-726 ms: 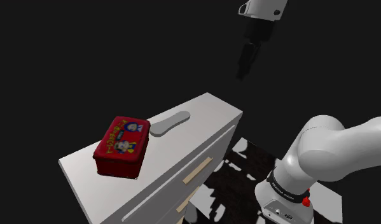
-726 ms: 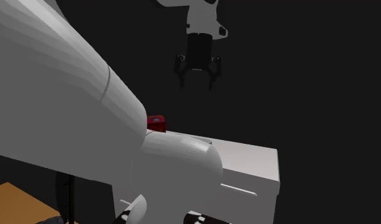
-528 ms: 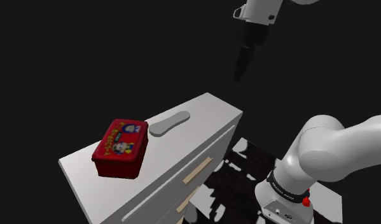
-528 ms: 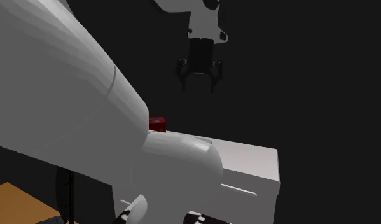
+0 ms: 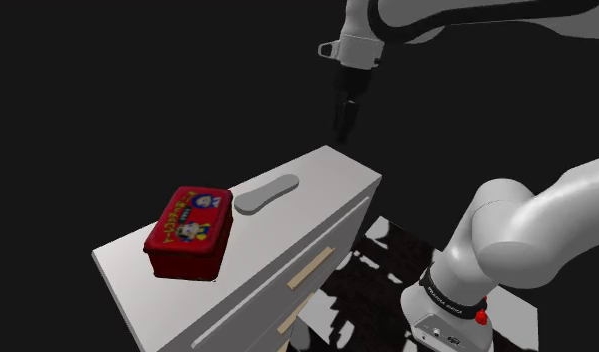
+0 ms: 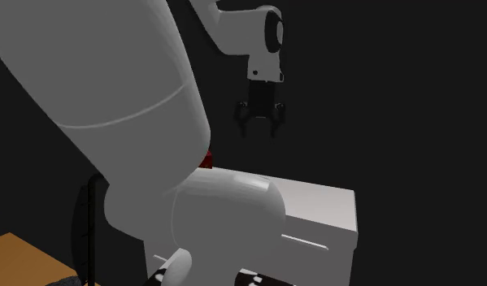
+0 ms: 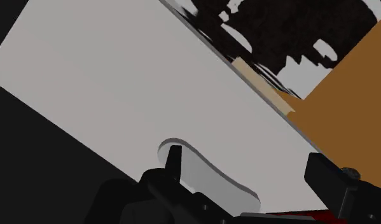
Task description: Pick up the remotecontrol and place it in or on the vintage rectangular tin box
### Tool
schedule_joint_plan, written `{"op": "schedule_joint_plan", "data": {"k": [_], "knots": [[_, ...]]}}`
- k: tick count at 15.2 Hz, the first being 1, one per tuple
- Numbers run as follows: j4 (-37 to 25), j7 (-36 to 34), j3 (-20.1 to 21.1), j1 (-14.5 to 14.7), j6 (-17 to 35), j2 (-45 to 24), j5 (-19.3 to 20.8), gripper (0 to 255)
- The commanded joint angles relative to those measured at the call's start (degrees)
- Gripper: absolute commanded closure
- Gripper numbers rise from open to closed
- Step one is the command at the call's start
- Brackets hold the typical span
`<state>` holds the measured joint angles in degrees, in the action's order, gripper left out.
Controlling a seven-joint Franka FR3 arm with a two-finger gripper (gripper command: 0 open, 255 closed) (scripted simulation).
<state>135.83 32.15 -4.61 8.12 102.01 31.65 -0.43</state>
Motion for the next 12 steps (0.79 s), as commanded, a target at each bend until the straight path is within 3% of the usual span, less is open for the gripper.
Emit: {"op": "schedule_joint_plan", "data": {"k": [1, 12], "knots": [[0.69, 5.42, -0.69, 1.64, 4.28, -3.38, 0.38, 0], [-3.23, 32.16, -1.30, 9.38, 21.34, -23.58, -0.09, 0]]}}
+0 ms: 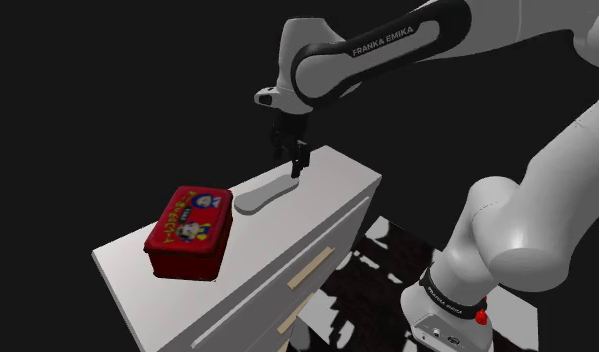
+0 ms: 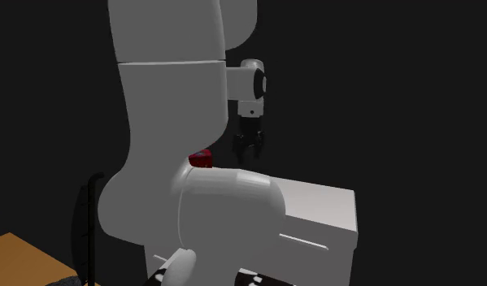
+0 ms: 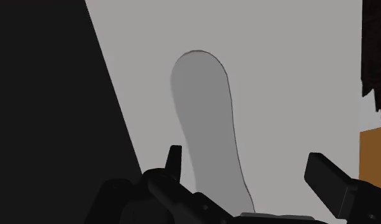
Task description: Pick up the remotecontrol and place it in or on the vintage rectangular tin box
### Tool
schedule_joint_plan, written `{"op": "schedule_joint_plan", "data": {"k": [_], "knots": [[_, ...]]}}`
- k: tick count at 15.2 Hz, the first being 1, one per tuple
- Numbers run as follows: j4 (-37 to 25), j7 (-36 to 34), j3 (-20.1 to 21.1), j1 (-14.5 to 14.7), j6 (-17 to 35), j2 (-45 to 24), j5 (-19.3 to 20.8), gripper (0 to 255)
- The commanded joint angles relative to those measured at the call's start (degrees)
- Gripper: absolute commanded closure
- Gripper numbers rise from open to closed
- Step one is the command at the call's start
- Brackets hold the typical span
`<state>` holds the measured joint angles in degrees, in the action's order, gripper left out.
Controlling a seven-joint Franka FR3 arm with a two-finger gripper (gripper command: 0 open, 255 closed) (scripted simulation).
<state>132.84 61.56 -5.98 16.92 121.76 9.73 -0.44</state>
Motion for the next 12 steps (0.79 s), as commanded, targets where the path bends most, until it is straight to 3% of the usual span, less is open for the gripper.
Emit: {"op": "schedule_joint_plan", "data": {"k": [1, 3, 12], "knots": [[-0.75, 5.05, 0.30, 1.15, 2.93, -3.42, -0.21, 0], [-1.79, 9.57, 0.92, 2.22, 5.52, -6.85, -0.45, 0], [0.58, 10.29, 1.06, 2.28, 11.63, -10.59, -0.97, 0]]}}
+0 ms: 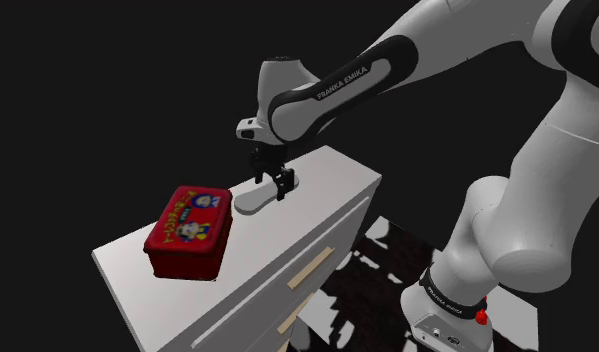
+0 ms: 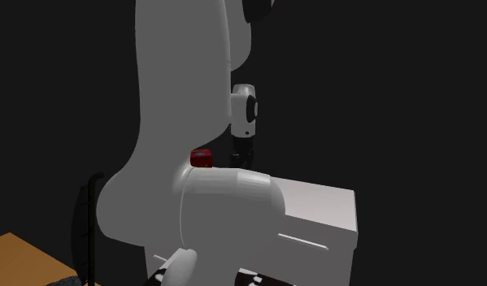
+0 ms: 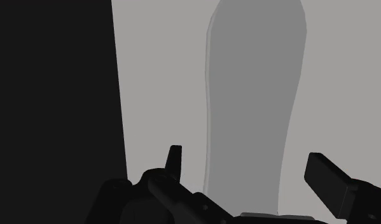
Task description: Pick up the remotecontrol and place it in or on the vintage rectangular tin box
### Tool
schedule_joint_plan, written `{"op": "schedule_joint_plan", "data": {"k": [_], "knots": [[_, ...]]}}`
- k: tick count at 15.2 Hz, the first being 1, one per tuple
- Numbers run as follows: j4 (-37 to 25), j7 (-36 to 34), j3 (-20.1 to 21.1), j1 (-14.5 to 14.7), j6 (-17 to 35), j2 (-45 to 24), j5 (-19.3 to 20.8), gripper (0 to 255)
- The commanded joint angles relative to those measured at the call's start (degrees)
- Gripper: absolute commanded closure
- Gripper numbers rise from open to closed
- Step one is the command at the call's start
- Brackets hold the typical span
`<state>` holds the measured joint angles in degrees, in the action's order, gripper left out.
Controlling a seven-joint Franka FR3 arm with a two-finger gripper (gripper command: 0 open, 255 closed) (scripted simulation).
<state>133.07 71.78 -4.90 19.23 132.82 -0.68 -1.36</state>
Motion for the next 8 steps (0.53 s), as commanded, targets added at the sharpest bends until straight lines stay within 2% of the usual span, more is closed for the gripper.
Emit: {"op": "schedule_joint_plan", "data": {"k": [1, 7, 8], "knots": [[0.34, 0.08, -0.02, -0.02, 0.57, -0.19, -0.04, 0], [0.34, 0.07, -0.02, -0.02, 0.57, -0.19, -0.04, 0], [0.34, 0.07, -0.02, -0.02, 0.57, -0.19, -0.04, 255]]}}
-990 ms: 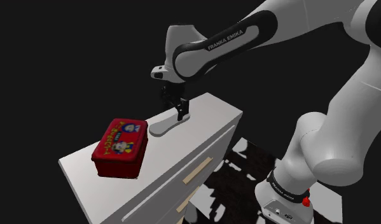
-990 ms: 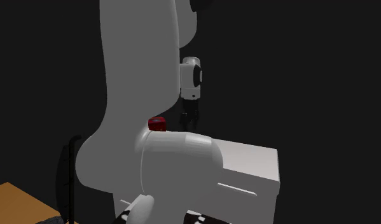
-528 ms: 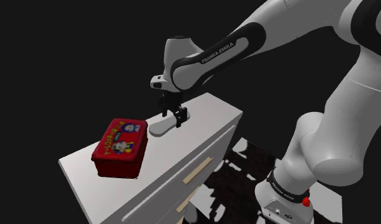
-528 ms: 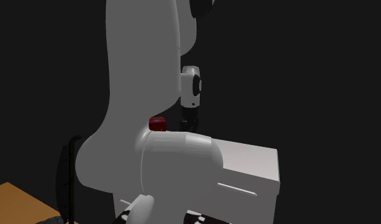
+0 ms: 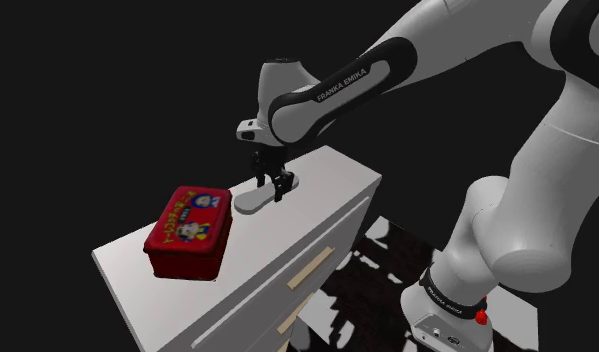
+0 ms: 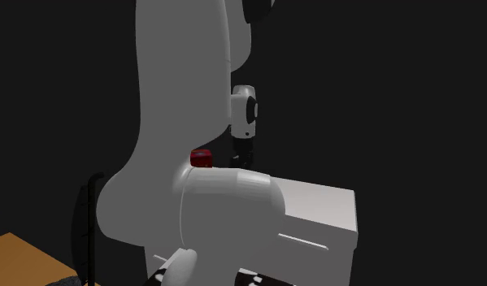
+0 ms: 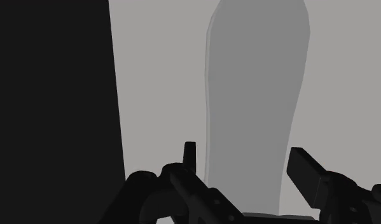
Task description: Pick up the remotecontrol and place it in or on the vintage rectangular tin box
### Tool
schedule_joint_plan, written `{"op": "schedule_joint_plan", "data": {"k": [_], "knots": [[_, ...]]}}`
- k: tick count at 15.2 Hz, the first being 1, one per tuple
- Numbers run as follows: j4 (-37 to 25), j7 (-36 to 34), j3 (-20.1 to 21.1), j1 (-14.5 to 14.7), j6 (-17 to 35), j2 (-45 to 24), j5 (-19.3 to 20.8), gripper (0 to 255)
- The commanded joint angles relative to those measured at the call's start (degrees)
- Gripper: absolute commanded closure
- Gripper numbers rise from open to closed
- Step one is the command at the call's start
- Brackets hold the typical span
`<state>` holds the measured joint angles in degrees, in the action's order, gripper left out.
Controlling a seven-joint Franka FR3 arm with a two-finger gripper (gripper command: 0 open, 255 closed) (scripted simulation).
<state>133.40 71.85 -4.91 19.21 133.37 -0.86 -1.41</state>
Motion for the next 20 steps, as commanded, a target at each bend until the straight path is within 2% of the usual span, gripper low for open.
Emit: {"op": "schedule_joint_plan", "data": {"k": [1, 9, 20], "knots": [[0.00, 0.00, 0.00, 0.00, 0.01, -0.01, 0.00, 255], [0.00, 0.00, -0.01, -0.01, 0.02, -0.01, 0.00, 255], [-3.61, -0.58, 0.02, -0.01, -8.52, 4.94, 0.68, 255]]}}
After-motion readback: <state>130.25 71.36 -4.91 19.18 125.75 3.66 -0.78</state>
